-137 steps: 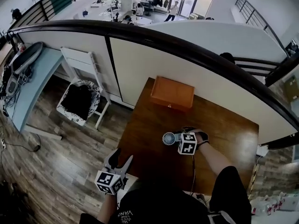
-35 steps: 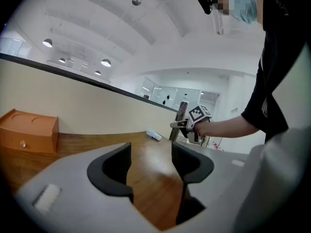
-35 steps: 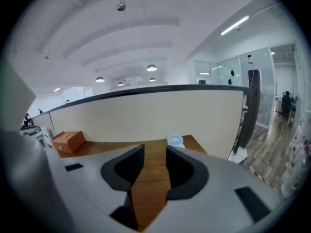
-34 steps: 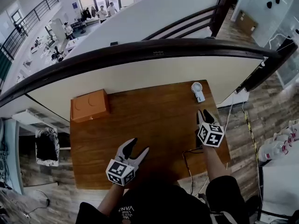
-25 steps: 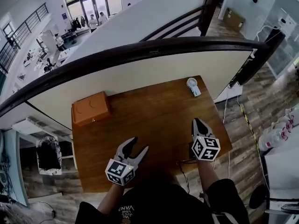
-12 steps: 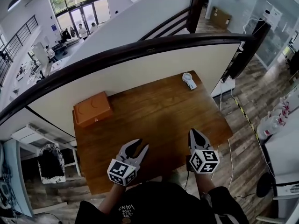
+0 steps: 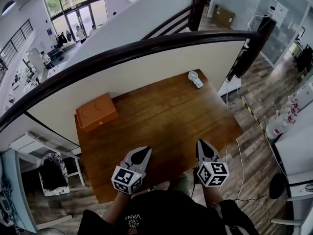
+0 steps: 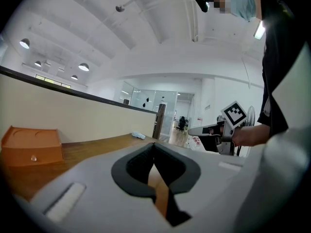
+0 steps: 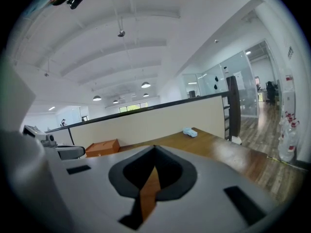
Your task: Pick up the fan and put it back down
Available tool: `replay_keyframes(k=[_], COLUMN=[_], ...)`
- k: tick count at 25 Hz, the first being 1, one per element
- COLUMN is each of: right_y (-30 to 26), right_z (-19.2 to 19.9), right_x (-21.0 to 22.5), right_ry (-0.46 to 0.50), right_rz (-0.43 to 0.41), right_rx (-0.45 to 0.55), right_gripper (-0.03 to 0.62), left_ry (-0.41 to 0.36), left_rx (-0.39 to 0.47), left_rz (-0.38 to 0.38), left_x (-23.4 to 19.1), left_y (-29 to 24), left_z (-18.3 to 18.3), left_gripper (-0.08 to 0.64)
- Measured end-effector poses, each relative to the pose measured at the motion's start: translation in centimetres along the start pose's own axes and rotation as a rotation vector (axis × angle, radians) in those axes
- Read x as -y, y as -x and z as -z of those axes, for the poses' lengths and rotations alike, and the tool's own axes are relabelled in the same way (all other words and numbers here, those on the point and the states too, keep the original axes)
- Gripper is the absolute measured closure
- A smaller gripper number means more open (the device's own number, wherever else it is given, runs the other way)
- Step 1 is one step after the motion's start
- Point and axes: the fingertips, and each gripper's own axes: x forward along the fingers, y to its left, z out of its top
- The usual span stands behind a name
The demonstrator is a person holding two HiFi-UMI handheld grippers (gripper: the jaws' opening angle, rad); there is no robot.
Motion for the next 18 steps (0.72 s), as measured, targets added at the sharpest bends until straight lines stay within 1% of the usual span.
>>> replay_keyframes(k=[7, 18], right_y=[0.4, 0.1], right_z=[0.4, 0.1], right_x=[-0.5, 0.4], right_ry=[-0.004, 0.003], right_rz=[0.008, 0.001], right_rx=[-0.009, -0.016], right_gripper=[0.580, 0.580], left_ry=[0.005, 0.000], left_rx=[0.004, 0.001], left_rz=[0.016, 0.023], left_x=[0.0, 0.7], left_y=[0.3, -1.2], left_z=[-0.1, -0.5], left_gripper=[0.549, 0.549])
